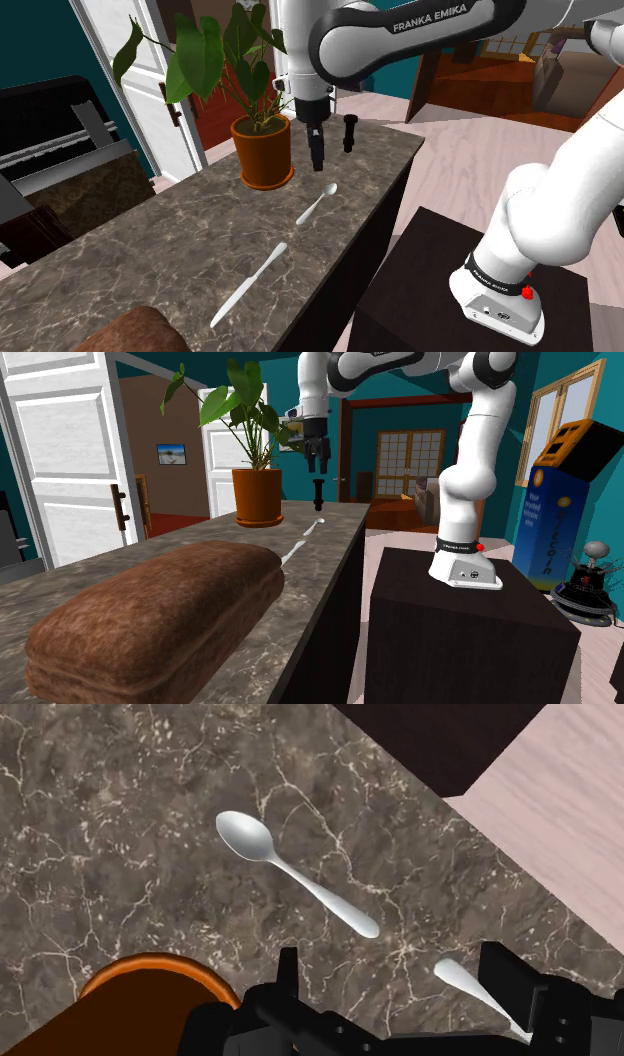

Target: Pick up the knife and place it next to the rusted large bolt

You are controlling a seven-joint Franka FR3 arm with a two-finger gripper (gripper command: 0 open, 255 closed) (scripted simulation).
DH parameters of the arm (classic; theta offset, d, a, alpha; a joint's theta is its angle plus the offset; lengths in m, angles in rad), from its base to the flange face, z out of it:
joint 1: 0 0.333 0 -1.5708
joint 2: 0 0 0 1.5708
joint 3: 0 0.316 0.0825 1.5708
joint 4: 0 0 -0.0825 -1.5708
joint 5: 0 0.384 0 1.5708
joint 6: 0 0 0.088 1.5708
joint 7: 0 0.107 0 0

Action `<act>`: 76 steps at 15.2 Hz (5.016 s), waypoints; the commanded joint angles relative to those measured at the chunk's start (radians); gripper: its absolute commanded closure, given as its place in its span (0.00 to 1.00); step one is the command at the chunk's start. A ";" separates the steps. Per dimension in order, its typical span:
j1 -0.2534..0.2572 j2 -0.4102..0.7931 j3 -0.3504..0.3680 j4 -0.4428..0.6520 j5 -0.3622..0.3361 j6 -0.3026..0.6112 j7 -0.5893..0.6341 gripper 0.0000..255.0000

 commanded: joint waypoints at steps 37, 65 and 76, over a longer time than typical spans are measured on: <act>0.274 0.632 0.212 0.311 -0.286 0.145 -0.212 0.00; 0.270 0.548 0.230 0.441 -0.241 -0.057 -0.257 1.00; 0.277 0.530 0.235 0.564 -0.230 -0.196 -0.278 1.00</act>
